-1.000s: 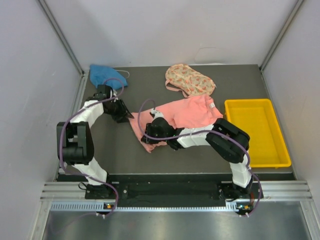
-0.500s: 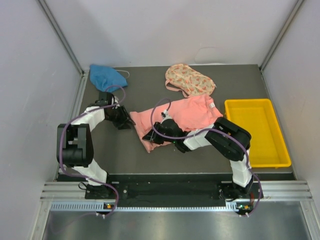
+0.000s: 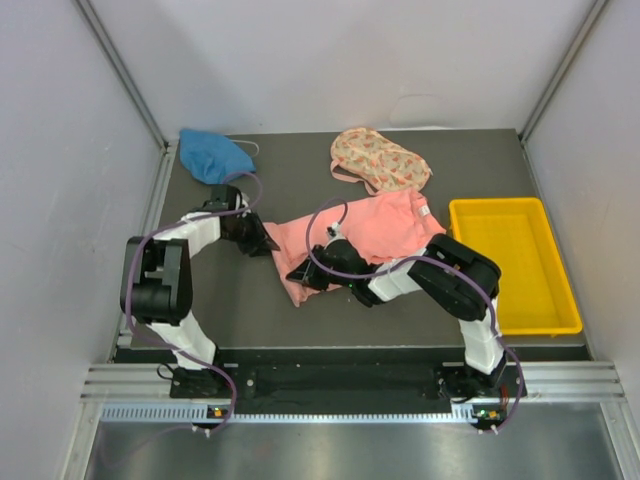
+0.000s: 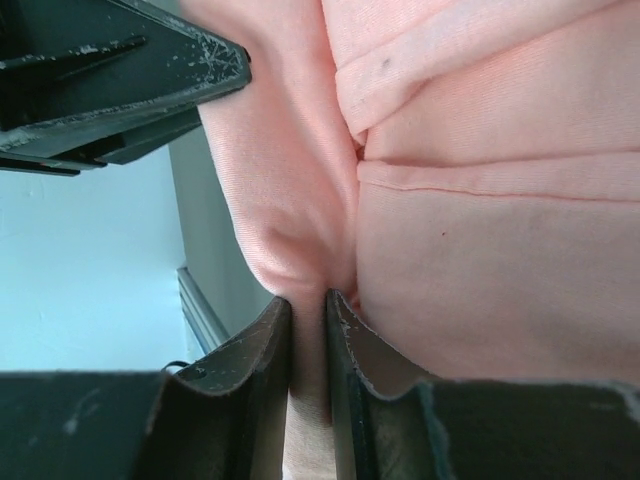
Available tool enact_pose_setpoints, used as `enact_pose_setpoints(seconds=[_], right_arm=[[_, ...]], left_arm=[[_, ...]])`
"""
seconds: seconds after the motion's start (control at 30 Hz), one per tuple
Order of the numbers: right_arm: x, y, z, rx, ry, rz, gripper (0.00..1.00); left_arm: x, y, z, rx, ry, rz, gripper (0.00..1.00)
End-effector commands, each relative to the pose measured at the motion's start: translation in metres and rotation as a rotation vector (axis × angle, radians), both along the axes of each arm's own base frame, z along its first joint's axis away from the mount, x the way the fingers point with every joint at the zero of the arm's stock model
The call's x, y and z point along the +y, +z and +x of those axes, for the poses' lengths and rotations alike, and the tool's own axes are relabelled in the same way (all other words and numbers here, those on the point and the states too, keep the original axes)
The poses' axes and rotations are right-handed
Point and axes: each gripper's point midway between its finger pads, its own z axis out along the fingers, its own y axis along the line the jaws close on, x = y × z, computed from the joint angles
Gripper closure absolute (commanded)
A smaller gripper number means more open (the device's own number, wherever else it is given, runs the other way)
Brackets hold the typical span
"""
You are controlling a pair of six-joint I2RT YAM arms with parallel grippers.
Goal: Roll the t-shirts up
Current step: Roll the T-shirt to the center of the board.
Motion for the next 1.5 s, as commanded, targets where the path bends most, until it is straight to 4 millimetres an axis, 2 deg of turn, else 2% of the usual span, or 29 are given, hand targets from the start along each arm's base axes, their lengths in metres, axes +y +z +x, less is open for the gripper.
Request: enact_pose_setpoints(seconds=[0.0, 0.2, 0.33, 0.43, 0.8, 0.87, 0.9, 1.0, 1.23, 1.47], right_arm=[[-0.007, -0.005, 0.007, 0.021, -0.045, 0.006, 0.81], [-0.014, -0.009, 0.007, 0.031, -0.080, -0.019, 0.80], [-0.018, -0.005, 0.010, 0.021, -0.096, -0.032, 0.74], [-0.021, 0.005, 0.011, -0.016, -0.096, -0.064, 0.66], [-0.020, 0.049, 0.016, -0.252, -0.078, -0.300, 0.57], [-0.020, 0.051, 0.011, -0.287, -0.051, -0.347, 0.57], [-0.017, 0.058, 0.014, -0.310, -0.059, -0.353, 0.57], [-0.015, 0.063, 0.016, -0.365, -0.048, -0.402, 0.54], [-0.005, 0.061, 0.027, -0.481, 0.018, -0.504, 0.52], [0.007, 0.050, 0.034, -0.502, 0.070, -0.562, 0.53]], left_arm=[[-0.009, 0.016, 0.024, -0.069, -0.004, 0.004, 0.77], [-0.012, 0.015, 0.028, -0.043, -0.016, 0.069, 0.85], [-0.010, 0.008, 0.026, -0.005, -0.024, 0.150, 0.90], [-0.008, 0.005, 0.026, 0.007, -0.023, 0.196, 0.91], [-0.015, 0.004, 0.030, 0.013, -0.043, 0.287, 0.90], [-0.016, 0.002, 0.030, 0.017, -0.048, 0.299, 0.90], [-0.017, 0.002, 0.030, 0.017, -0.048, 0.300, 0.90], [-0.018, 0.002, 0.030, 0.019, -0.049, 0.301, 0.90], [-0.021, 0.002, 0.029, 0.021, -0.057, 0.308, 0.91], [-0.021, 0.002, 0.027, 0.023, -0.061, 0.314, 0.91]])
